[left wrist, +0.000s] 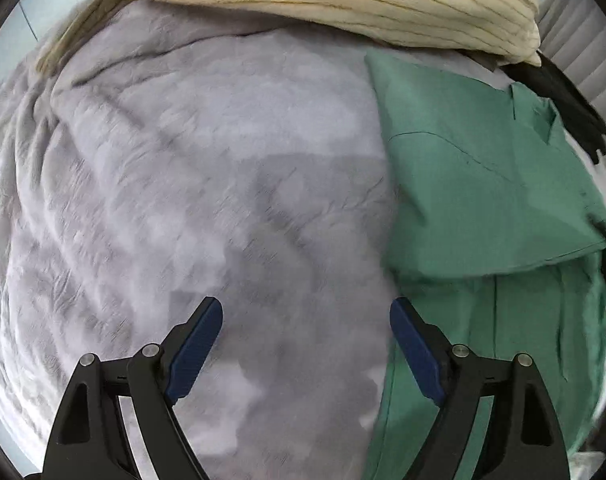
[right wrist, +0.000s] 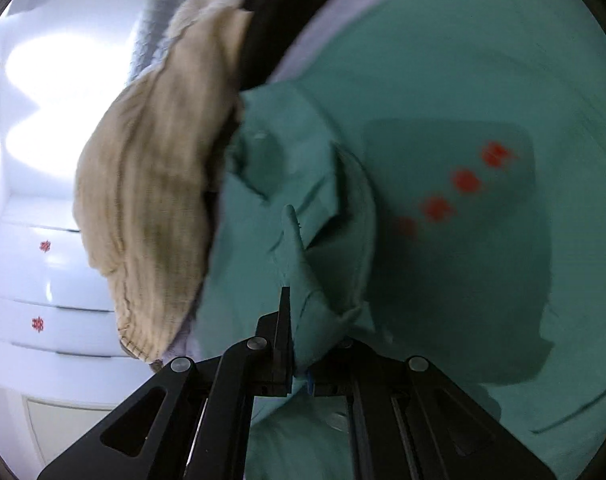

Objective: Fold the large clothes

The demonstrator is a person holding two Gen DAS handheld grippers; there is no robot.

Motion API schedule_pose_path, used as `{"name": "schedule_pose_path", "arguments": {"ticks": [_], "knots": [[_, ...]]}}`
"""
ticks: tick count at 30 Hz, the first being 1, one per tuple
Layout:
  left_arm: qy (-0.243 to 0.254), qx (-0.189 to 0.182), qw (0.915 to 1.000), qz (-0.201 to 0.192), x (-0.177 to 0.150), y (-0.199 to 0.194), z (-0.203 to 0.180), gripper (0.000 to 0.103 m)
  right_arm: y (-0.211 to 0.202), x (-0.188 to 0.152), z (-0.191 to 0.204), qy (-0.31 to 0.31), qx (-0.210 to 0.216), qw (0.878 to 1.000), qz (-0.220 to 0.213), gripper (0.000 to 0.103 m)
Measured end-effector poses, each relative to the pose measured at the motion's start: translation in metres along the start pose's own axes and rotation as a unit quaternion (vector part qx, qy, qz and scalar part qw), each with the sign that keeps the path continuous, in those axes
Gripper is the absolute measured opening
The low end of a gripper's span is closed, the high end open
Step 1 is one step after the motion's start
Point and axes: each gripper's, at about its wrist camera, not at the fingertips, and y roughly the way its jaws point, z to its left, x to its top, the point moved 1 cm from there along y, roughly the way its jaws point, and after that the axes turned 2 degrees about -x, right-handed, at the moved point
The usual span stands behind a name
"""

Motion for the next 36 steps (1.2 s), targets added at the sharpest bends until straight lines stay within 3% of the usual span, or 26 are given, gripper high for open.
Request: {"name": "schedule_pose_path", "arguments": {"ticks": [6,9,12,15,17,19,21,22,24,26,27,29,30,31,36], "knots": [[-0.020,0.004,0.9992,-0.035,0.034,-0.025,0.015,0.087,-0.008,-0.007,-0.015,0.005,-0.038,0.999,-0.002,0.008],[-0.014,-0.038,0.9984,-0.038,0.073,-0.008,-0.004,0.087,-0.014,-0.004,-0.015,-0.008,-0.063,0.998,-0.015,0.008],[0.012,-0.049,0.9983,-0.031,0.110,0.025,-0.034,0.087,-0.014,-0.003,-0.008,-0.048,-0.107,0.993,-0.016,0.008],[0.028,-0.051,0.9982,-0.016,0.138,0.052,-0.050,0.087,-0.016,-0.015,-0.001,-0.050,-0.082,0.995,0.022,0.014],[0.036,-0.055,0.9978,-0.009,0.152,0.064,-0.059,0.087,-0.014,-0.038,0.016,-0.061,-0.034,0.996,0.058,0.021],[0.039,-0.065,0.9971,0.008,0.162,0.075,-0.064,0.087,0.002,-0.064,0.036,-0.064,0.010,0.993,0.095,0.047],[0.041,-0.066,0.9965,0.029,0.167,0.085,-0.068,0.086,0.032,-0.097,0.060,-0.068,0.056,0.986,0.140,0.057],[0.044,-0.065,0.9963,0.033,0.165,0.084,-0.067,0.083,0.051,-0.113,0.072,-0.070,0.072,0.982,0.163,0.057],[0.059,-0.074,0.9945,0.044,0.167,0.086,-0.073,0.037,0.087,-0.141,0.087,-0.062,0.086,0.976,0.192,0.057],[0.060,-0.086,0.9933,0.050,0.172,0.091,-0.078,0.016,0.120,-0.158,0.092,-0.042,0.092,0.974,0.205,0.057],[0.060,-0.087,0.9933,0.048,0.173,0.090,-0.079,0.016,0.133,-0.163,0.093,-0.032,0.092,0.975,0.202,0.057],[0.062,-0.092,0.9929,0.044,0.175,0.087,-0.078,0.012,0.145,-0.168,0.093,-0.023,0.097,0.975,0.197,0.048],[0.064,-0.093,0.9927,0.043,0.175,0.083,-0.076,0.012,0.151,-0.170,0.094,-0.020,0.101,0.974,0.203,0.021],[0.069,-0.096,0.9922,0.039,0.179,0.080,-0.075,0.012,0.156,-0.172,0.097,-0.015,0.107,0.972,0.210,0.004],[0.086,-0.068,0.9937,0.020,0.193,0.071,-0.065,0.012,0.178,-0.178,0.123,-0.055,0.114,0.968,0.217,0.003]]}}
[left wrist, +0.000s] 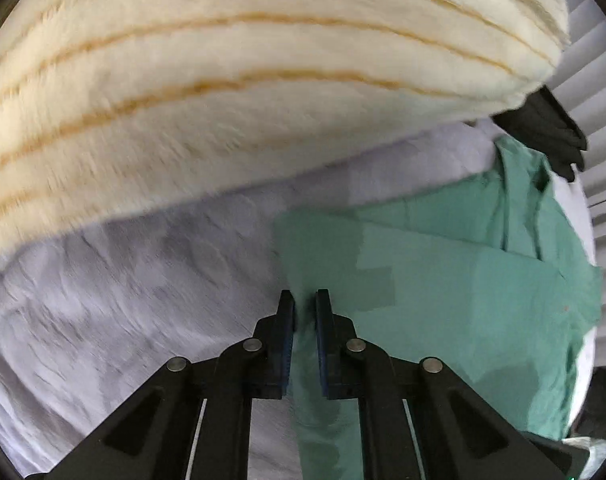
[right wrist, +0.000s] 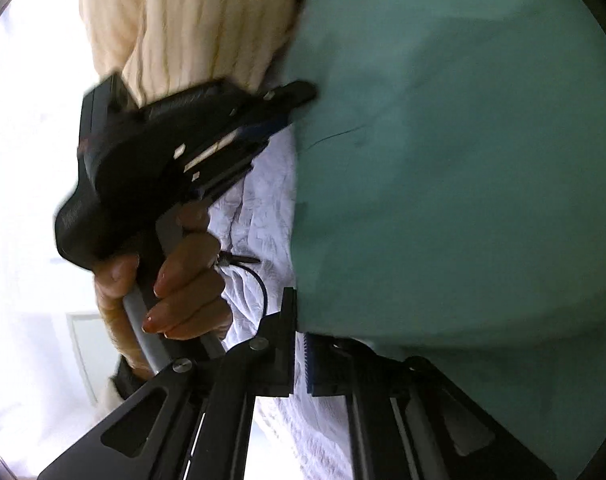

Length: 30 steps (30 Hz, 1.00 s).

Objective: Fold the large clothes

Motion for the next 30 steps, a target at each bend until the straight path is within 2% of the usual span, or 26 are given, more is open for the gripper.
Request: {"name": "schedule_pose_path", "arguments": {"ticks": [3,7,9,11,12,13,14,15,16,17,19,21,23,24,25,28,29,30], "knots": [[-0.007,0.016,0.9998,-0.005,-0.001,-0.001,0.005,0.012,0.020,-0.003,-0.012,-0.003,-0.055,0.998,0.019,0.003],[-0.005,0.034,0.9991,-0.024,-0.012,-0.016,0.008,0.012,0.009,-0.018,-0.021,0.017,-0.065,0.996,0.052,0.007],[-0.005,0.040,0.9986,-0.033,-0.023,-0.033,0.015,0.012,-0.014,-0.026,-0.017,-0.003,-0.062,0.995,0.072,0.009],[-0.008,0.041,0.9983,-0.041,-0.031,-0.046,0.017,0.012,-0.062,-0.029,-0.016,-0.032,-0.079,0.995,0.055,0.016],[-0.011,0.042,0.9979,-0.048,-0.037,-0.053,0.017,0.012,-0.087,-0.028,-0.020,-0.037,-0.096,0.994,0.035,0.028],[-0.014,0.041,0.9976,-0.054,-0.042,-0.058,0.015,0.012,-0.105,-0.020,-0.024,-0.035,-0.109,0.993,0.017,0.047],[-0.016,0.041,0.9972,-0.060,-0.048,-0.064,0.015,0.012,-0.138,-0.017,-0.033,-0.026,-0.134,0.990,-0.019,0.055],[-0.017,0.042,0.9970,-0.063,-0.053,-0.067,0.013,0.013,-0.171,-0.012,-0.044,-0.011,-0.153,0.987,-0.056,0.059],[-0.017,0.045,0.9966,-0.067,-0.062,-0.072,0.013,0.013,-0.187,-0.012,-0.051,0.000,-0.160,0.984,-0.074,0.059],[-0.018,0.048,0.9963,-0.068,-0.068,-0.075,0.011,0.013,-0.217,-0.007,-0.066,0.028,-0.175,0.978,-0.111,0.059],[-0.023,0.054,0.9960,-0.068,-0.082,-0.077,0.007,0.013,-0.246,0.002,-0.087,0.073,-0.192,0.967,-0.150,0.059],[-0.036,0.050,0.9960,-0.064,-0.095,-0.077,0.004,0.013,-0.259,0.009,-0.104,0.106,-0.189,0.961,-0.174,0.059],[-0.046,0.047,0.9958,-0.064,-0.105,-0.076,-0.001,0.013,-0.262,0.017,-0.110,0.104,-0.186,0.959,-0.186,0.057],[-0.049,0.047,0.9957,-0.063,-0.109,-0.075,-0.004,0.013,-0.257,0.019,-0.105,0.093,-0.194,0.958,-0.188,0.035],[-0.052,0.049,0.9957,-0.059,-0.115,-0.073,-0.008,0.013,-0.252,0.025,-0.099,0.078,-0.210,0.957,-0.185,0.005],[-0.043,0.068,0.9953,-0.055,-0.124,-0.051,-0.034,0.013,-0.259,0.029,-0.071,0.002,-0.247,0.948,-0.201,0.005],[-0.041,0.076,0.9949,-0.052,-0.127,-0.047,-0.036,0.013,-0.261,0.031,-0.058,-0.041,-0.271,0.939,-0.210,0.005],[-0.042,0.080,0.9947,-0.048,-0.132,-0.044,-0.036,0.013,-0.261,0.031,-0.053,-0.060,-0.284,0.933,-0.212,0.005]]}}
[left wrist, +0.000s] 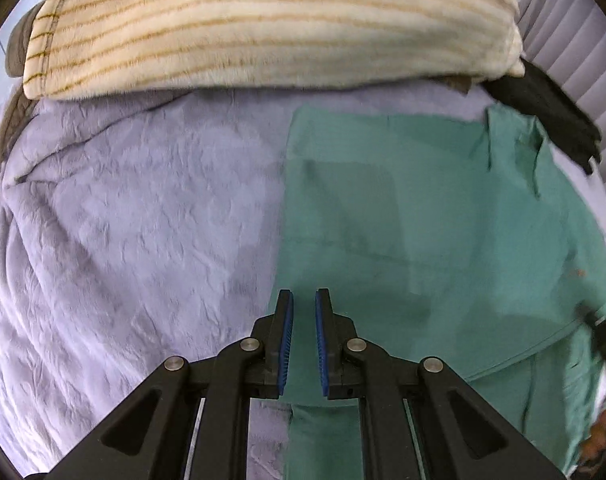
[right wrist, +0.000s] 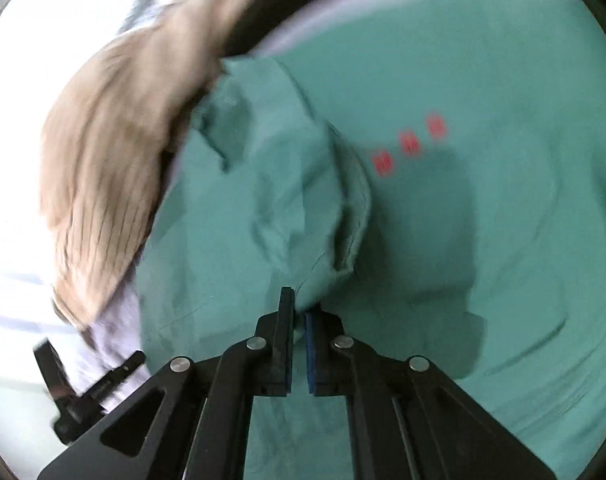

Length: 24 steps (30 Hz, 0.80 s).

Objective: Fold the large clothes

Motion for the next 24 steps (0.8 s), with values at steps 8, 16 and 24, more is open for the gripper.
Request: {"name": "schedule_pose_path", "arguments": {"ticks": [8,16,24], "knots": [[-0.021,0.027,0.9994,0.000,-0.020,-0.011,-0.001,0.026,0.023,0.013,-0.049,0.083,0.025,0.993,0.077,0.011],[-0.008,0.026,0.9996,-0.013,-0.046,-0.045,-0.016,0.102,-0.015,-0.012,-0.050,0.053,0.025,0.993,0.107,0.071],[0.008,-0.015,0.9966,0.081,-0.089,-0.026,-0.078,0.102,-0.055,-0.023,-0.082,0.062,0.039,0.993,0.094,0.081]]}}
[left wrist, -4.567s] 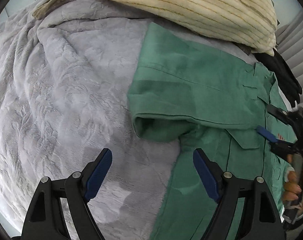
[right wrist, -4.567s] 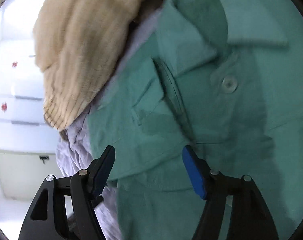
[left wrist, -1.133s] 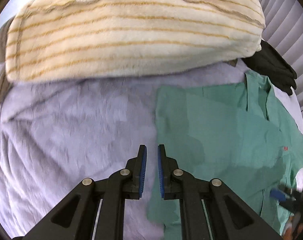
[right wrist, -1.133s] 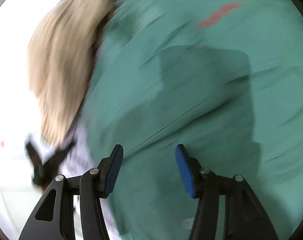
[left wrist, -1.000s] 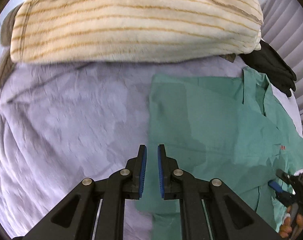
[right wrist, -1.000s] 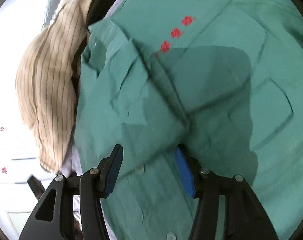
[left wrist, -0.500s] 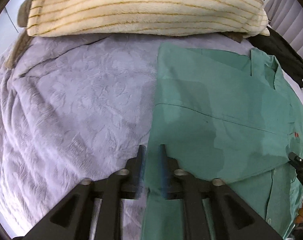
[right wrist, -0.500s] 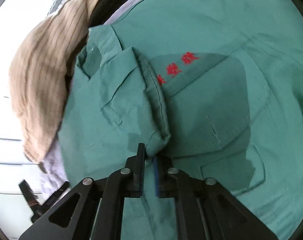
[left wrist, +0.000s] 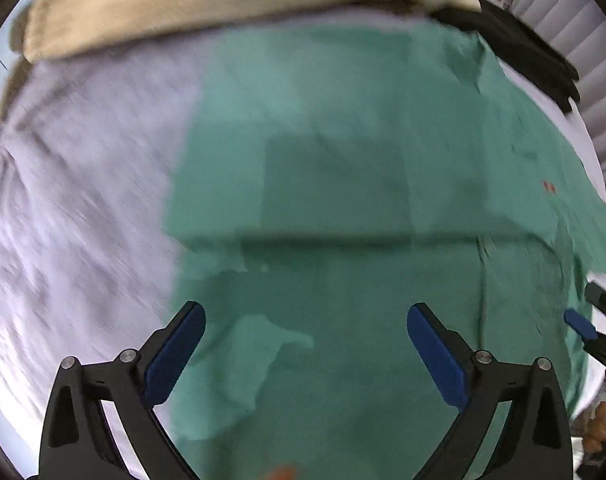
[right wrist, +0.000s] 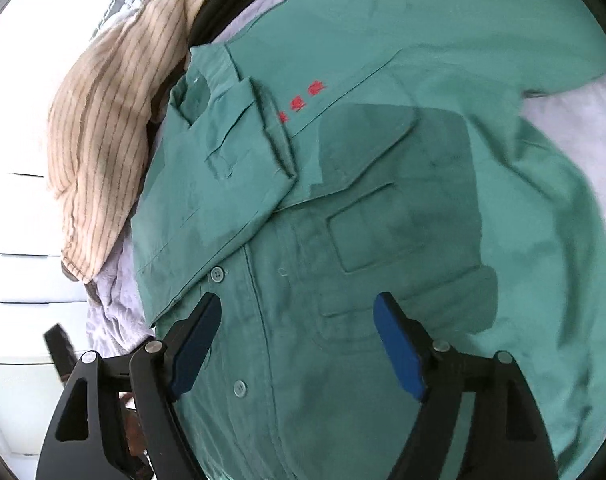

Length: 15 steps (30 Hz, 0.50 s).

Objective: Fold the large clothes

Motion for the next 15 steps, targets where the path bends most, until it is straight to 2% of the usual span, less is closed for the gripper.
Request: {"name": "schedule_pose_path", "arguments": {"ticks": [2,4,10,13,15], "knots": [[-0.004,-0.015,0.9997,0.020,-0.009,0.007,-0.014,0.102,-0.015,0.000,-0.007,-0.006,0.004,1.000,-0.025,0.083],[0.007,-0.024,0.9994,0.026,-0.015,0.010,-0.028,0.102,-0.025,0.002,-0.015,0.000,0.008,0.999,-0.039,0.102],[0.067,-0.033,0.9972,0.005,-0.014,0.007,-0.092,0.102,-0.052,0.019,-0.055,0.047,0.039,0.997,-0.052,0.103],[0.099,-0.039,0.9943,-0.007,-0.007,0.005,-0.123,0.102,-0.073,0.033,-0.077,0.054,0.027,0.995,-0.081,0.103],[0.120,-0.048,0.9915,-0.009,-0.002,0.007,-0.150,0.102,-0.093,0.043,-0.096,0.064,0.017,0.991,-0.116,0.103]]}}
